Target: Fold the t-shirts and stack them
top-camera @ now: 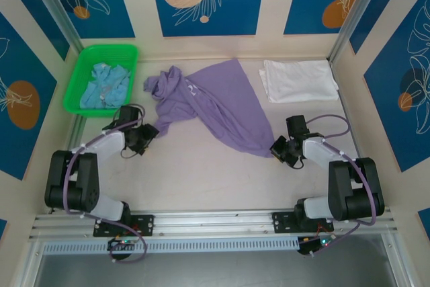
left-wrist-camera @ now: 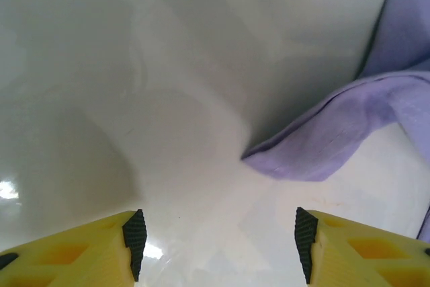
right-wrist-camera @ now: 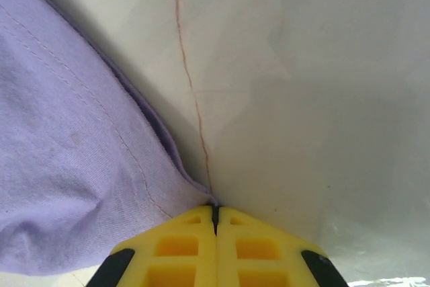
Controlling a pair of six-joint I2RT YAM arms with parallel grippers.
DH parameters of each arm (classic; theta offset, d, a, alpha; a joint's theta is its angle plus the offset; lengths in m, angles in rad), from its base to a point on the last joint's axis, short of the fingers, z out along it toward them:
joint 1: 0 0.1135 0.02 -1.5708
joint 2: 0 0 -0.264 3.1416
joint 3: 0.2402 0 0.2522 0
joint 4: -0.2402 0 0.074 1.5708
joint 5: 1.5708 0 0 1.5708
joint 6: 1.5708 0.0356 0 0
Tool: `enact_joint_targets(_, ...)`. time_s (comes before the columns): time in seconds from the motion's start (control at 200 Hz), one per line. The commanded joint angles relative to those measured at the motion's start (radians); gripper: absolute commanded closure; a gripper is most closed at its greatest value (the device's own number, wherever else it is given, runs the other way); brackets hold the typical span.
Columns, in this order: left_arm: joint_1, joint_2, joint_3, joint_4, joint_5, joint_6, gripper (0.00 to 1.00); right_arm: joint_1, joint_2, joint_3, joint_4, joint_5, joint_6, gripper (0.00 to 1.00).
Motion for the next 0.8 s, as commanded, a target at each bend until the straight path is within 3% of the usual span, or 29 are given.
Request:
enact_joint_targets(0.0,0.015,0.043,0.031,0.053,0.04,0.037,0.4,0.008,0.023,0.004,0.026,0.008,-0.01,1.0)
enact_joint_targets(0.185,0.015,0.186,0.114,0.13,0.133,0.09,0.49,0.007,0.022,0.006,0.028,-0.004,-0.011,1.0)
enact_joint_targets(0.225,0.015,0.213,0.134,0.129,0.134,0.109,0.59,0.007,0.021,0.006,0.029,-0.005,-0.01,1.0)
enact_joint_targets(0.29,0.013,0.239,0.153,0.137,0.145,0.145,0.89,0.007,0.02,0.006,0.031,-0.011,-0.011,1.0)
enact_joint_targets(0.325,0.01,0.236,0.154,0.139,0.146,0.165,1.0,0.007,0.018,0.006,0.031,-0.017,-0.011,1.0)
enact_joint_targets(0.485,-0.057,0.082,0.113,0.073,0.061,0.245,1.0,0.002,-0.008,-0.005,0.049,-0.055,-0.013,1.0)
enact_joint_targets(0.795,-0.172,-0.481,-0.069,-0.165,-0.156,0.366,1.0,-0.004,-0.14,-0.005,0.045,-0.08,0.003,1.0)
